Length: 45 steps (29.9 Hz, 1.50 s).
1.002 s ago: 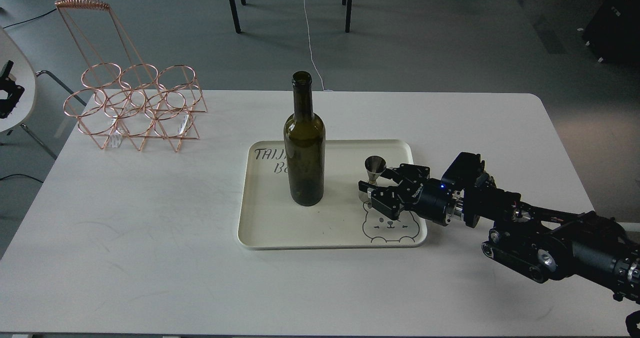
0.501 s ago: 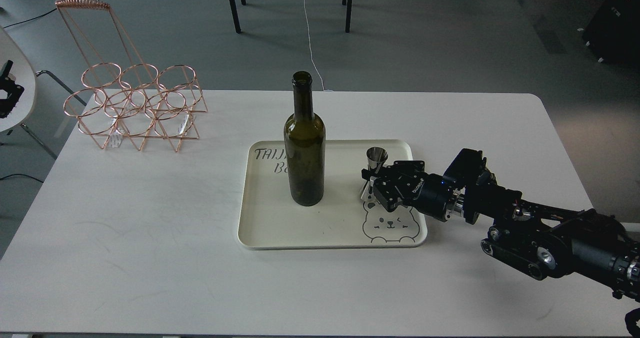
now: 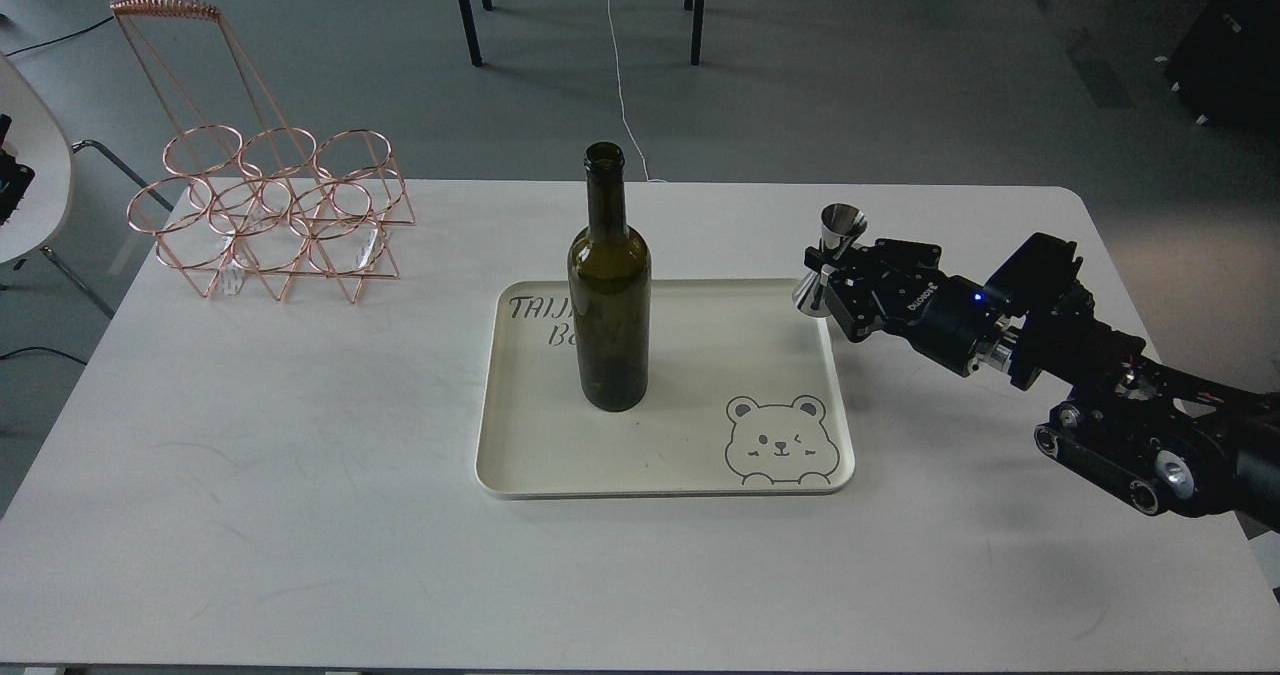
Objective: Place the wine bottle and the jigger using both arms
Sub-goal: 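Lift the jigger and carry it off the tray toward the table edge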
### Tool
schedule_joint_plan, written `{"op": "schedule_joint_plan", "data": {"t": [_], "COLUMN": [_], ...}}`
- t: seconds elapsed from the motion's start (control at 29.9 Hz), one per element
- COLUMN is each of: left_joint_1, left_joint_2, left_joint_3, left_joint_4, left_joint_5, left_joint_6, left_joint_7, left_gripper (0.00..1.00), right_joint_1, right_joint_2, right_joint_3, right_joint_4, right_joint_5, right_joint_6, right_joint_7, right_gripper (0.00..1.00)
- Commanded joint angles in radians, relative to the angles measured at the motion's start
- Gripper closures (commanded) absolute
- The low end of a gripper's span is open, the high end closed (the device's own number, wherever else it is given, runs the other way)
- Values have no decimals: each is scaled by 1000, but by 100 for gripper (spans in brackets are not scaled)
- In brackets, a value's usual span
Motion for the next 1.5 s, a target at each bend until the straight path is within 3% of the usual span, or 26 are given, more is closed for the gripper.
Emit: {"op": "schedule_joint_plan", "data": {"t": [0.0, 0.23, 0.6, 0.7, 0.8, 1.14, 1.2, 1.3, 1.47], "left_joint_1": [0, -2, -14, -14, -14, -14, -14, -14, -14], "left_joint_2": [0, 0, -1, -1, -1, -1, 0, 0, 2], "left_joint_3": [0, 0, 0, 0, 2, 2, 0, 0, 0], "left_joint_4": [-1, -1, -1, -1, -1, -1, -1, -1, -1], "left_joint_5": [0, 2, 3, 3, 3, 5, 5, 5, 3], "left_joint_6": [0, 0, 0, 0, 0, 0, 0, 0, 0], "left_joint_7": [0, 0, 2, 2, 3, 3, 3, 2, 2], "left_gripper": [1, 1, 1, 1, 1, 1, 1, 1, 1], "right_joint_1": [-49, -178, -265, -264, -264, -254, -256, -264, -267], "right_joint_2": [-54, -149, -175, -170, -167, -175, -178, -183, -239], "right_joint_3": [33, 36, 38, 38, 38, 32, 32, 32, 27], "right_joint_4": [-4, -24, -52, -52, -50, -44, -39, -33, 37], "right_joint_5": [59, 179, 265, 265, 265, 265, 265, 265, 273], "right_joint_6": [0, 0, 0, 0, 0, 0, 0, 0, 0], "right_joint_7": [0, 0, 0, 0, 0, 0, 0, 0, 0], "right_gripper": [96, 95, 93, 86, 70, 64, 58, 41, 33]}}
